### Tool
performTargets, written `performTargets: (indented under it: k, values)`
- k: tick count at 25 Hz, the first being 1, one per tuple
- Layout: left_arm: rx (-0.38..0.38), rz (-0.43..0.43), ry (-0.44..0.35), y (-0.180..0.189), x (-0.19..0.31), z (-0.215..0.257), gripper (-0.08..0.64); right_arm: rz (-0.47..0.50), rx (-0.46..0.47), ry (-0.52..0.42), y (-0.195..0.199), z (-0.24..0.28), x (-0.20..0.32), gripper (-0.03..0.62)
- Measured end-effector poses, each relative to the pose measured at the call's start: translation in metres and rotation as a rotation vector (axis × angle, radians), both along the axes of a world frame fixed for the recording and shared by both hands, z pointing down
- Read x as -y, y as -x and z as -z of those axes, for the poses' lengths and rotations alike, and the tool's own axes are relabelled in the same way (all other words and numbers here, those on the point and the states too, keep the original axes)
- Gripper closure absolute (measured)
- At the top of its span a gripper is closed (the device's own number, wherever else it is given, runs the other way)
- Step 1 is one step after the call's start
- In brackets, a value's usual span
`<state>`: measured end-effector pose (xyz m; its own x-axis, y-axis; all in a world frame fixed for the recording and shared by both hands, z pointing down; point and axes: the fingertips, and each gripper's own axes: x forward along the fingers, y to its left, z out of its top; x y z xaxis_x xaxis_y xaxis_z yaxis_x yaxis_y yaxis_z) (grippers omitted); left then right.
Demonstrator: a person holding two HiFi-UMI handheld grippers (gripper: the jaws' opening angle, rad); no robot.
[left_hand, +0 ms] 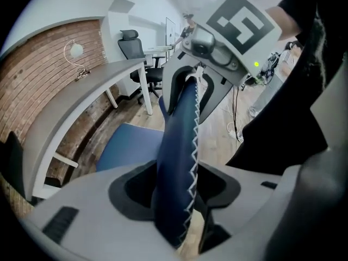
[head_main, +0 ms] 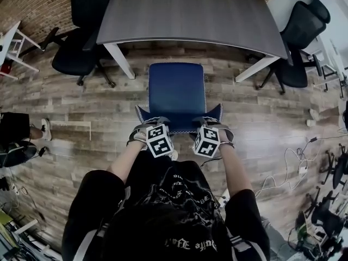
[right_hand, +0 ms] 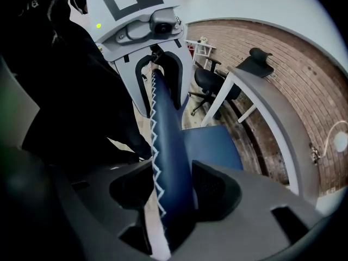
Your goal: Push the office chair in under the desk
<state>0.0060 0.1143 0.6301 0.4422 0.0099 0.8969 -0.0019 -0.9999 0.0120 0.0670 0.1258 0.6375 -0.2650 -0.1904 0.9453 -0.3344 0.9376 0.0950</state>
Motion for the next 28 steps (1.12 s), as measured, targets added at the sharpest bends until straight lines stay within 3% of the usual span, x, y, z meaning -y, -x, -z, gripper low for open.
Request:
performTargets:
  k: [6,9,12,16,20,25,28]
  values:
    - [0.055,-0.031,-0.056,0.002,0.004,-0.015,0.388,0.031,-0.045,-0.014,0.000,-0.011,0.001,0.410]
    - [0.081,-0.058,-0.046,0.003,0.004,-0.019,0.396,0.045,-0.063,-0.028,-0.002,-0.011,0.004,0.439]
    - [0.085,-0.067,-0.032,0.001,0.003,-0.018,0.397,0.049,-0.067,-0.037,-0.004,-0.011,0.005,0.450]
    - [0.086,-0.063,-0.076,0.002,0.003,-0.019,0.430,0.055,-0.070,-0.054,-0.003,-0.011,0.004,0.462]
    - [0.095,-0.084,-0.069,0.003,0.001,-0.021,0.443,0.029,-0.067,0.001,-0.004,-0.014,0.003,0.468]
    - [0.104,-0.094,-0.062,0.002,0.001,-0.020,0.449,0.083,-0.107,-0.145,-0.006,-0.012,0.009,0.468]
    - [0.106,-0.085,-0.056,0.000,0.002,-0.020,0.454,0.072,-0.106,-0.144,-0.007,-0.012,0.011,0.469]
